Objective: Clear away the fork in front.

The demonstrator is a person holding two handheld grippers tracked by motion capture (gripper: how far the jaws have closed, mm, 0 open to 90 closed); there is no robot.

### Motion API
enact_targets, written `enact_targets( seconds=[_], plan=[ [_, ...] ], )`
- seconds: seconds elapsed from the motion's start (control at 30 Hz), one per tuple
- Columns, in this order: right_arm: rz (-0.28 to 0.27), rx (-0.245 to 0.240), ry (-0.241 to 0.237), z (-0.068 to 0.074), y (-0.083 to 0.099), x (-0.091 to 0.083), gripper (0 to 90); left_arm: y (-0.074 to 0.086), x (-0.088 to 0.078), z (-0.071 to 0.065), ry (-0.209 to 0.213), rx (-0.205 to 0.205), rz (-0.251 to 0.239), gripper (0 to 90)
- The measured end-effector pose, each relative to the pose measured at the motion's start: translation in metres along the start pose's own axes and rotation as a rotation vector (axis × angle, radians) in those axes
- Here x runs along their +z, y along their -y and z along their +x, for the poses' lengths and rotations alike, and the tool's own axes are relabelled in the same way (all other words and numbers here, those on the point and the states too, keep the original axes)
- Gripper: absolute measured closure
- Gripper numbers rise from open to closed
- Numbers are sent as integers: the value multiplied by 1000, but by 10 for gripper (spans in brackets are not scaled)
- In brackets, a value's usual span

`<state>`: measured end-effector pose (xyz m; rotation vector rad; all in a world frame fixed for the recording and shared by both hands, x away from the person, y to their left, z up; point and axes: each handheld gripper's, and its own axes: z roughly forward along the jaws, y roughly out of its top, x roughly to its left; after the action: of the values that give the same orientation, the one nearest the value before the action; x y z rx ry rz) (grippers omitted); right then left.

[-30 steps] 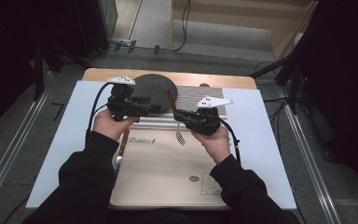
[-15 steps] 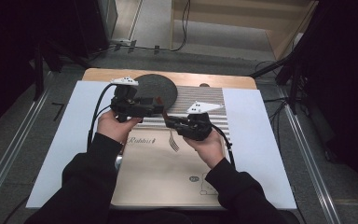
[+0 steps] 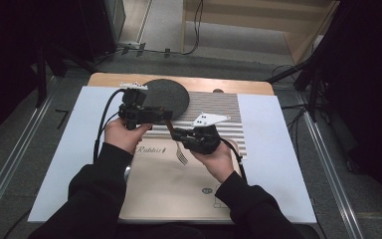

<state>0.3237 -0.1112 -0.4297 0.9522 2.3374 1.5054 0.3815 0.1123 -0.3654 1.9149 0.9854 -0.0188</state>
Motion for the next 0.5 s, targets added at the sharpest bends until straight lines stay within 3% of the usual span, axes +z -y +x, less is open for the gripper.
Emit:
enact_targets(
  seconds=[0.3, 0.5],
  plan=[
    [2, -30, 15, 5, 0, 2, 751, 0, 0, 3, 26, -50, 26, 661],
    [1, -32, 17, 5, 0, 2, 751, 0, -2, 7, 70, -77, 19, 704]
  ],
)
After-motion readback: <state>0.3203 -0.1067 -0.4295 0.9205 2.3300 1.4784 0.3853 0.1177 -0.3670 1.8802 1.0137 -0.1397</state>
